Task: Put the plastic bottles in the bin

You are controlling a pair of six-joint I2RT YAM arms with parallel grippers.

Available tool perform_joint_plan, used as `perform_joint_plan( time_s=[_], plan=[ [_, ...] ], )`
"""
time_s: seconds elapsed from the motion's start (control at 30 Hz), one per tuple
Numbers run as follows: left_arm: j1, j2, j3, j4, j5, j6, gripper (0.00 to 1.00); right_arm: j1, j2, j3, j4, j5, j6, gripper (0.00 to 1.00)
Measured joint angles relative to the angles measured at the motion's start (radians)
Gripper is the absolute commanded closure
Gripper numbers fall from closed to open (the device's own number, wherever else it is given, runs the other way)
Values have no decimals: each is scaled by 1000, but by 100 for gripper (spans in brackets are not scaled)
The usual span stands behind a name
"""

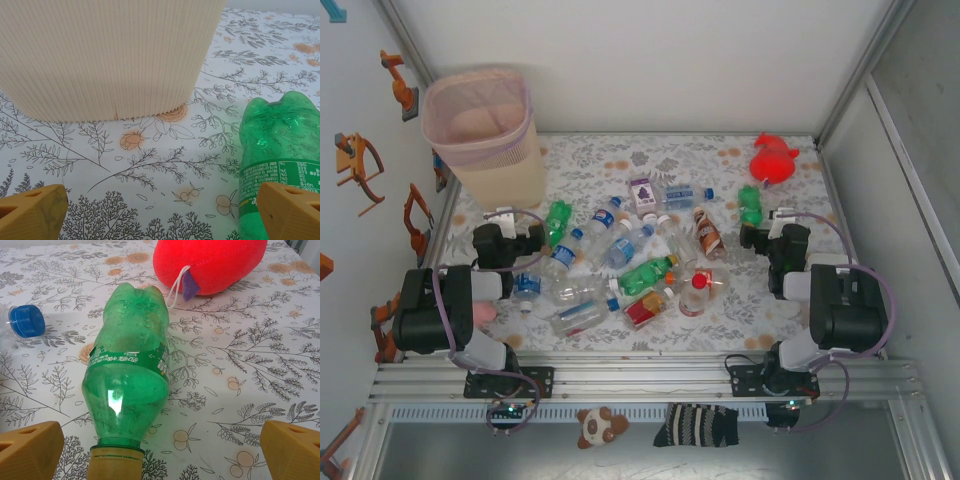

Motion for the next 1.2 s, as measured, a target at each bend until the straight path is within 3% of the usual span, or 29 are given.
perform_joint_plan(
  time_s=[0.3,0.53,0.7,0.93,1.2],
  plan=[
    [0,-41,25,-64,-1,1,3,0,-28,31,-63,-35,-4,3],
    [-15,-132,94,-214,-32,0,3,0,-74,68,-130,-39,-4,5],
    [-32,-187,197,-404,-79,-17,3,0,-99,133,-279,-39,1,8],
    [-43,-245,389,-795,-117,-91,1,0,-186,241,-504,-44,30,8],
    [-54,-355,433,-1176,-120,-165,4,12,-269,335,-744,-48,109,5]
  ],
)
